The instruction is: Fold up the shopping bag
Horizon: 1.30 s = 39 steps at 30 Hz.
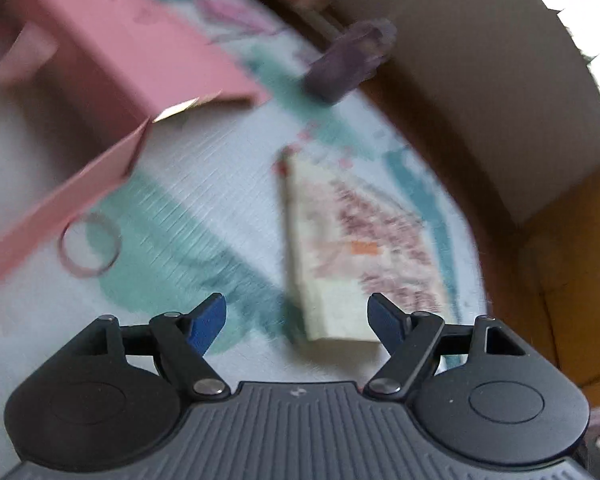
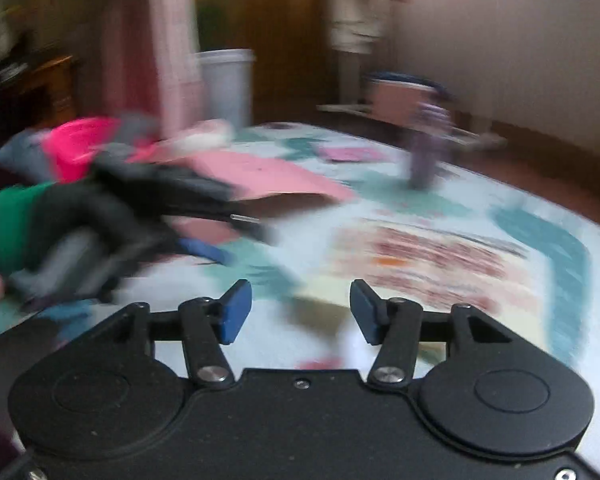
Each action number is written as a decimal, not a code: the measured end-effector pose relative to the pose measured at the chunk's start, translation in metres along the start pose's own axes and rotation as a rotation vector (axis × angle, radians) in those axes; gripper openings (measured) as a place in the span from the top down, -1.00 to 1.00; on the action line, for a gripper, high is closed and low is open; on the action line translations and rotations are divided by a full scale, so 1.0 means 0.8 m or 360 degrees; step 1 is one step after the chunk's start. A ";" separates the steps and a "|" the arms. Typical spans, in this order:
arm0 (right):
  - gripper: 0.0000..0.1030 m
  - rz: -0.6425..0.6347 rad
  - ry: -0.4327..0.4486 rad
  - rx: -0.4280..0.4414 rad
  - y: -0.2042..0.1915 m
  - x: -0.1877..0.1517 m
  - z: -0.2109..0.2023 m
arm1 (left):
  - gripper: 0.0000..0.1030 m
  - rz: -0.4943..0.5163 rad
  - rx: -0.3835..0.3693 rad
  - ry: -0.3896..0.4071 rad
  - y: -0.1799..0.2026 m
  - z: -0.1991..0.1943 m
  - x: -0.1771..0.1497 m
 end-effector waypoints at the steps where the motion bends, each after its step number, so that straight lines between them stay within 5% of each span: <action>1: -0.08 0.0079 -0.0009 -0.0029 0.016 -0.001 0.000 | -0.50 0.0093 -0.0018 0.0025 0.012 -0.001 -0.003; 6: -0.08 0.0466 -0.0154 -0.0134 0.060 -0.036 0.033 | -0.48 0.0260 -0.0111 -0.0049 0.056 0.007 -0.025; 10: 0.09 0.0471 -0.0220 -0.0087 0.052 -0.053 0.066 | -0.48 0.0237 -0.0120 -0.0184 0.059 0.019 -0.060; 11: 0.24 0.0469 -0.0240 -0.0046 0.048 -0.057 0.075 | -0.48 0.0227 -0.0122 -0.0213 0.058 0.020 -0.068; 12: 0.61 0.0455 -0.0274 -0.0008 0.045 -0.060 0.078 | -0.48 0.0224 -0.0124 -0.0216 0.054 0.006 -0.073; 17: 0.75 0.0385 -0.0344 0.0362 0.007 -0.058 0.040 | -0.45 0.0058 -0.0138 -0.0280 0.033 0.011 -0.094; 18: 0.75 0.0364 -0.0334 0.0375 0.001 -0.057 0.026 | -0.32 0.0052 -0.0114 -0.0284 0.032 0.012 -0.096; 19: 0.68 0.0355 -0.0314 0.0346 0.000 -0.054 0.015 | 0.12 0.0076 -0.0044 -0.0284 0.031 0.013 -0.098; 20: 0.60 0.0378 -0.0295 0.0316 0.005 -0.054 0.007 | 0.39 0.0130 0.0024 -0.0289 0.032 0.015 -0.102; 24: 0.53 0.0582 -0.0190 0.0292 0.035 -0.063 -0.026 | 0.61 0.0439 0.0094 -0.0383 0.046 0.002 -0.110; 28: 0.53 0.0510 -0.0083 0.0197 0.032 -0.061 -0.048 | 0.61 0.0890 0.0023 -0.0571 0.064 -0.012 -0.124; 31: 0.53 0.0398 0.0007 0.0174 0.019 -0.050 -0.039 | 0.50 0.0951 0.0127 -0.0676 0.066 -0.028 -0.113; 36: 0.53 0.0078 -0.0031 0.0038 -0.007 -0.035 0.004 | 0.49 0.1160 0.0067 -0.0840 0.082 -0.079 -0.088; 39: 0.53 0.0018 -0.0103 0.0035 -0.014 -0.039 0.025 | 0.40 0.1273 0.0151 -0.0700 0.097 -0.097 -0.068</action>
Point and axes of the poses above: each gripper's, at about its wrist camera, not at the fingertips, and z roughly the way its jaws point, y to its right, x to its top, the point moved 1 cm from there along z, roughly the way its jaws point, and after that the axes turned 9 degrees about -z, right-handed, at the moved point
